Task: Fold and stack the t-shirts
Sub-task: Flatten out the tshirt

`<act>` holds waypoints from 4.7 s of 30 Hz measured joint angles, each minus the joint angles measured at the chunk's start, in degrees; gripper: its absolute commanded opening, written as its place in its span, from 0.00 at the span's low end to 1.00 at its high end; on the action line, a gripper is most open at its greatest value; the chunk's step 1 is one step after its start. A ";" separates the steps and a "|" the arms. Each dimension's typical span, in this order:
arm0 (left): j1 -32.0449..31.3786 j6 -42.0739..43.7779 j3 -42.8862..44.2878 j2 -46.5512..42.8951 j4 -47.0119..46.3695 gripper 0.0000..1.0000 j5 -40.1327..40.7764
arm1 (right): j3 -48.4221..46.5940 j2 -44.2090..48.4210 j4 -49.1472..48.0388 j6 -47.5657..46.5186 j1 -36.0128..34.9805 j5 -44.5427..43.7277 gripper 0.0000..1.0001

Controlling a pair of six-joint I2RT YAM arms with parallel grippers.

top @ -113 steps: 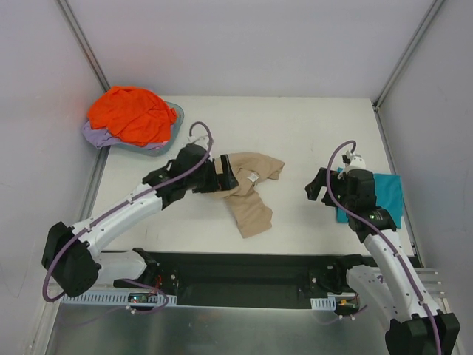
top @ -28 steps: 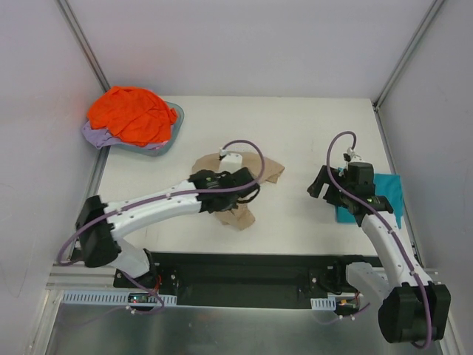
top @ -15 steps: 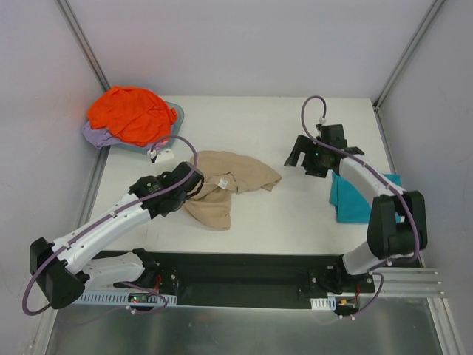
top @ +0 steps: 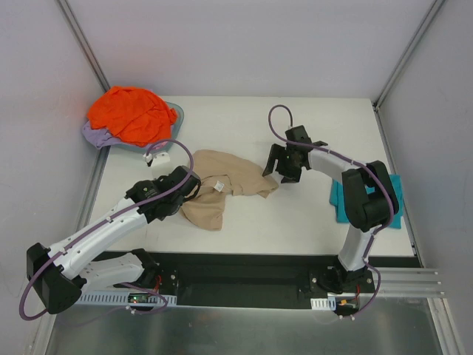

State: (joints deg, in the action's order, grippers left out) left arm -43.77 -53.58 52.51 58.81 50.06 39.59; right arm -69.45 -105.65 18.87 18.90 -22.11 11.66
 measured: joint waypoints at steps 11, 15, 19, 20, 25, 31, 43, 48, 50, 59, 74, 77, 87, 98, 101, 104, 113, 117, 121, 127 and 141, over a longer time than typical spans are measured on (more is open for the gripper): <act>0.00 -0.04 0.00 1.07 0.00 0.00 0.09 | 9.60 5.68 -0.85 1.25 -0.66 -1.77 0.54; 0.00 -0.04 0.00 1.33 0.02 0.00 0.09 | 10.29 5.60 -2.49 2.01 -0.79 0.04 0.45; 0.00 -0.07 0.00 1.29 0.00 0.00 0.11 | 10.27 4.61 -4.26 3.06 -1.97 1.49 0.09; 0.00 -0.07 0.00 1.22 0.00 0.00 0.13 | 10.27 4.28 -4.55 3.30 -2.23 1.62 0.04; 0.37 0.11 0.02 0.42 0.00 0.00 0.98 | 9.33 3.78 -4.96 3.13 -2.69 1.31 0.01; 1.84 1.92 3.26 -2.75 0.44 0.00 3.06 | 4.55 7.63 -3.54 -1.07 -2.69 -0.50 0.01; 1.88 16.00 26.14 -21.55 -7.67 0.00 3.96 | -16.87 41.90 7.30 -12.35 -2.73 -8.63 0.01; 1.88 23.34 33.90 -25.11 -13.64 0.00 -2.32 | -23.87 52.33 11.08 -14.23 -2.75 -9.33 0.01; 1.88 25.00 36.39 -24.70 -15.02 0.00 -3.67 | -27.45 54.12 13.38 -14.75 -2.75 -9.49 0.01; 1.88 29.00 38.21 -19.63 -16.87 0.00 1.57 | -30.10 56.06 21.05 -16.02 -2.78 -21.79 0.05; 27.06 21.24 25.86 31.58 -22.69 0.00 -10.23 | 6.86 22.97 16.50 -9.70 14.29 -20.13 0.01; 29.29 21.42 34.03 46.80 -23.04 0.00 -14.27 | 1.77 10.78 15.19 -9.49 16.68 -16.59 0.01; 30.36 26.05 64.39 69.42 -24.59 0.00 -20.98 | -17.27 -4.35 11.76 -8.57 16.96 -7.91 0.01; 33.14 27.26 55.76 59.08 -25.66 0.00 -20.37 | -4.63 16.26 10.78 -6.40 16.81 -4.13 0.03; 33.09 27.21 49.44 50.60 -25.83 0.00 -19.17 | -0.46 27.71 11.91 -5.81 16.04 -3.65 0.04; 32.87 26.95 42.77 40.85 -27.10 0.00 -18.47 | 3.08 38.10 13.49 -5.14 13.62 -4.00 0.06; 32.89 26.53 30.32 22.51 -30.88 0.00 -17.88 | 7.78 52.96 23.32 -2.23 9.73 -6.73 0.11; 32.89 26.88 32.50 27.80 -31.87 0.00 -16.50 | 6.36 46.90 24.76 -2.56 10.47 -8.66 0.15; 32.96 28.24 39.60 39.82 -32.44 0.22 -16.48 | 1.88 33.24 23.67 -3.58 14.21 -8.55 0.38; 32.96 29.99 44.28 50.86 -30.67 0.99 -18.69 | -5.53 14.75 21.31 -7.50 16.55 -6.60 0.97; 30.69 22.16 12.24 8.39 -30.36 0.99 -29.66 | 13.16 43.30 17.75 -10.64 9.70 -3.06 0.97</act>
State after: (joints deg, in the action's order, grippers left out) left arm -13.08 -31.42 64.75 67.20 19.70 9.93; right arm -56.29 -62.35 36.62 8.25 -12.40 8.60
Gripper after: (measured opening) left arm 0.992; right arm 0.966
